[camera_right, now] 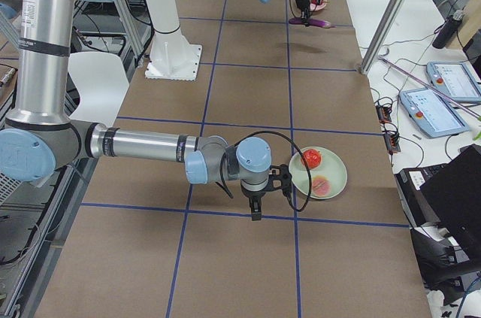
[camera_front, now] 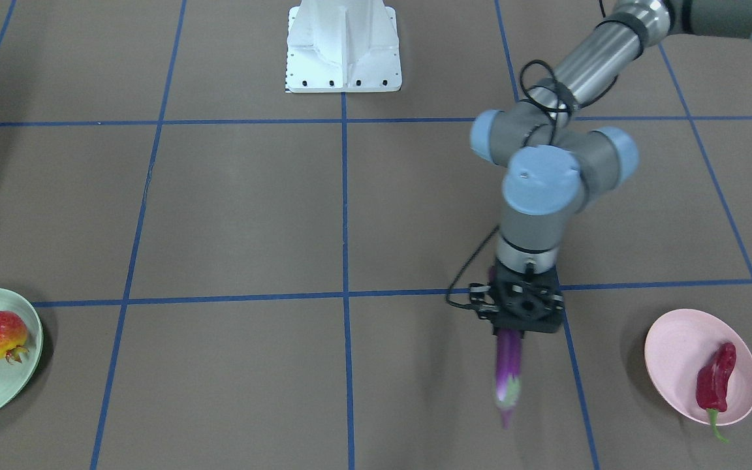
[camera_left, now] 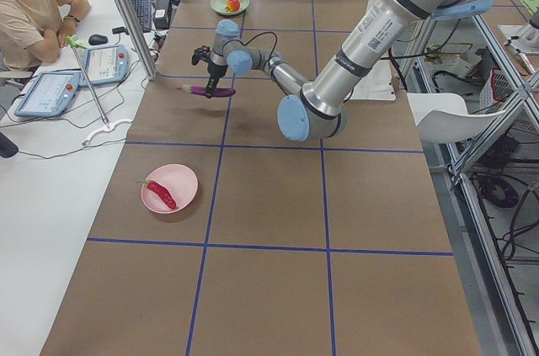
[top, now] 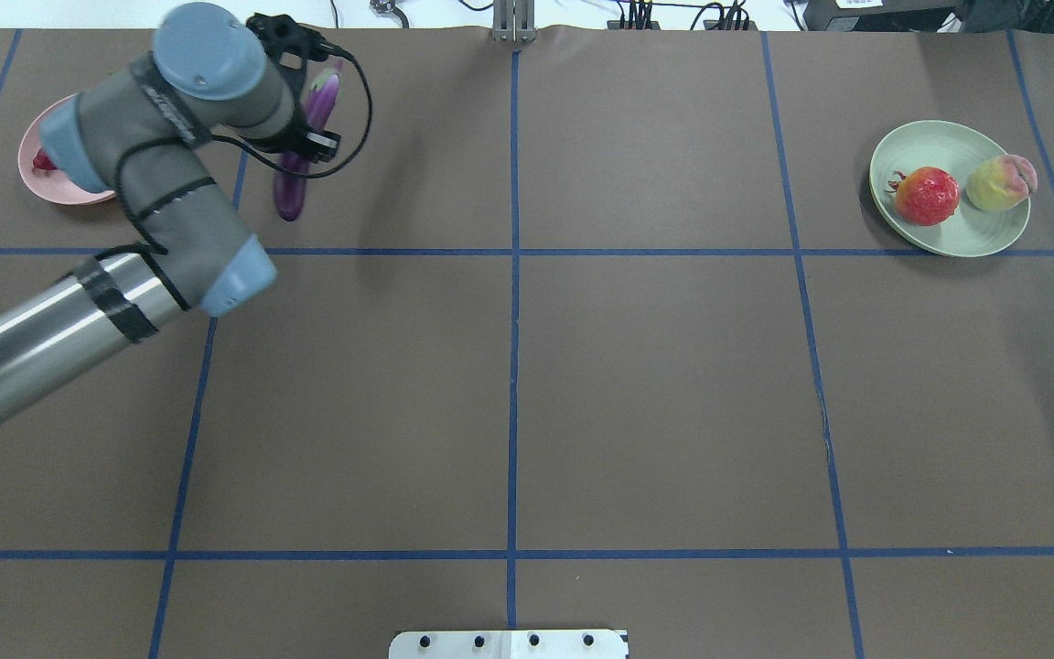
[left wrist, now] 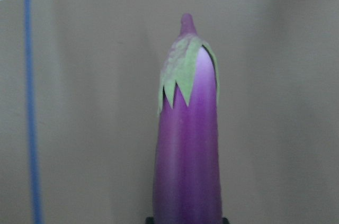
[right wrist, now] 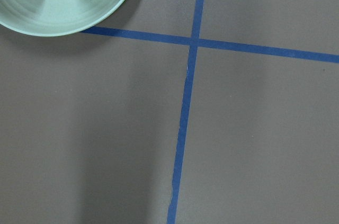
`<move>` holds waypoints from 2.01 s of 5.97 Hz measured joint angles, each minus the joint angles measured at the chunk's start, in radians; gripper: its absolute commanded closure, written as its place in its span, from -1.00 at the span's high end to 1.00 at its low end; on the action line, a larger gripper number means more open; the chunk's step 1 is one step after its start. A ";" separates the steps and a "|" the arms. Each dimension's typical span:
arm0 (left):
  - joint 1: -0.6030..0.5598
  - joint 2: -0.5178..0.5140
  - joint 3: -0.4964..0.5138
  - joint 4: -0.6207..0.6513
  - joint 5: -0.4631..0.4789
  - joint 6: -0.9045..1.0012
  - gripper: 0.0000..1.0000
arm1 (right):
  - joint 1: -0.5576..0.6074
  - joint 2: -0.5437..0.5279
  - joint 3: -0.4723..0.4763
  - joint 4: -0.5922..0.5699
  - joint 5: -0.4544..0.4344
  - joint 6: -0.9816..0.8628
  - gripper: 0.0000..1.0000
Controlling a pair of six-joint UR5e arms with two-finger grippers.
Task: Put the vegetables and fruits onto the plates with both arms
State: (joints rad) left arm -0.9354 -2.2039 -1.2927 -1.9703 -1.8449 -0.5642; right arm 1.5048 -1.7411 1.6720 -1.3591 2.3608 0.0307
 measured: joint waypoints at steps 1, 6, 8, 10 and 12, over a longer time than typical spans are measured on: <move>-0.123 0.084 0.040 -0.085 -0.098 0.236 -1.00 | 0.000 0.000 0.000 0.000 0.000 0.000 1.00; -0.216 0.146 0.306 -0.507 -0.195 0.539 1.00 | 0.000 0.000 0.005 0.000 0.000 0.000 1.00; -0.209 0.149 0.292 -0.508 -0.199 0.488 1.00 | 0.000 0.000 0.005 0.000 0.000 0.000 1.00; -0.250 0.158 0.248 -0.452 -0.267 0.443 1.00 | 0.000 0.000 0.003 0.000 0.000 0.000 1.00; -0.361 0.200 0.121 -0.246 -0.355 0.466 1.00 | 0.000 0.000 0.003 0.000 0.000 0.000 1.00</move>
State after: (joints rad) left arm -1.2961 -2.0041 -1.1721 -2.2163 -2.1995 -0.0982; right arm 1.5048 -1.7411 1.6751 -1.3591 2.3608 0.0302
